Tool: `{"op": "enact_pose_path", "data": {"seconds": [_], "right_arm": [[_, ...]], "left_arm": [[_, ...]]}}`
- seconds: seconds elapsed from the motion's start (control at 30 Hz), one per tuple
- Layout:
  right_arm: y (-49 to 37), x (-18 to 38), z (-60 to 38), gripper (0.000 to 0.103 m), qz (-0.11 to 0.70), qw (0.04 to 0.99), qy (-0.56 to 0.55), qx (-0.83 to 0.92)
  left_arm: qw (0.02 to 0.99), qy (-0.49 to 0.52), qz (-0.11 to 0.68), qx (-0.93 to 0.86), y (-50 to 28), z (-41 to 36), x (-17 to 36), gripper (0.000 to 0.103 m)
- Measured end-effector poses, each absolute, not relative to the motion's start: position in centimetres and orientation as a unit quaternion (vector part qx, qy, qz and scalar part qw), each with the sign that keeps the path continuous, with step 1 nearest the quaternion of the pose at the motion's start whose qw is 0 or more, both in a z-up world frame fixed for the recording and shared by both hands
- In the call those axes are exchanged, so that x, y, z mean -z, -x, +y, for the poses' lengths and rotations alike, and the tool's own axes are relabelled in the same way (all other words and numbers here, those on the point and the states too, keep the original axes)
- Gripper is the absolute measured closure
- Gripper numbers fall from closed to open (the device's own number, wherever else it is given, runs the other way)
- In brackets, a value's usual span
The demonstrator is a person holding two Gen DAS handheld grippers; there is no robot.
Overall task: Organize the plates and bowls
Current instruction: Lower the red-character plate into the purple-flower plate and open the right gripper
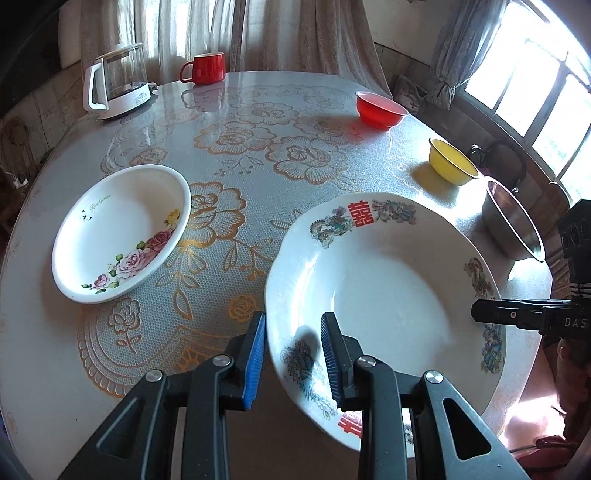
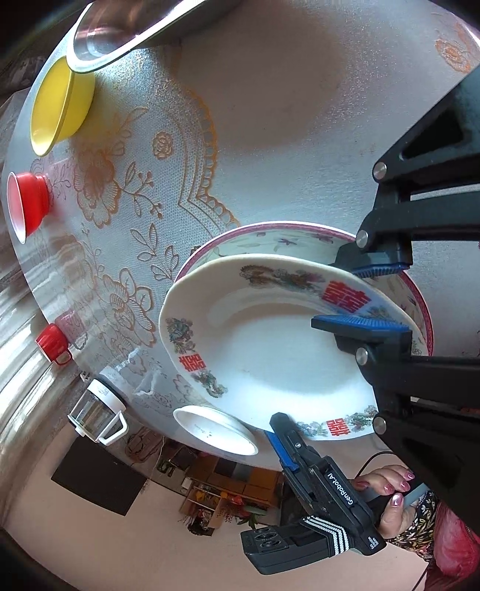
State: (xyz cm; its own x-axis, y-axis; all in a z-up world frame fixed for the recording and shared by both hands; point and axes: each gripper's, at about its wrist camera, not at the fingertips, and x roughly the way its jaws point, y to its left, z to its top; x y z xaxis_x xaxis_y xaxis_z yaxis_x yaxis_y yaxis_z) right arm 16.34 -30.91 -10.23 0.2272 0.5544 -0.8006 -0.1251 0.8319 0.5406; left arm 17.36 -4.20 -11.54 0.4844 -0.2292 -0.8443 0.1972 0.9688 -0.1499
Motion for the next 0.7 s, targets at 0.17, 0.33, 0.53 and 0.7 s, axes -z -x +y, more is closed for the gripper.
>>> {"op": "enact_pose_path", "data": {"seconds": [0.17,0.33,0.53,0.7], "right_arm": [[-15.7,9.3,-31.4,0.078,0.585,0.765,-0.176,-0.205],[-15.0,7.2,-31.5,0.078,0.571,0.79,-0.139,-0.177],[-15.2,4.2,-31.0,0.078,0.535,0.83,-0.059,-0.148],[-16.5,2.8,-28.0,0.076,0.513,0.841,-0.026,-0.17]], "left_arm": [[0.865,-0.019,0.488,0.117,-17.0,-5.1,11.6,0.074],[0.865,-0.045,0.486,0.12,-16.7,-5.8,11.5,0.066],[0.869,-0.083,0.47,0.135,-15.8,-6.5,10.9,0.053],[0.877,-0.063,0.459,0.122,-15.2,-4.5,9.7,0.049]]}}
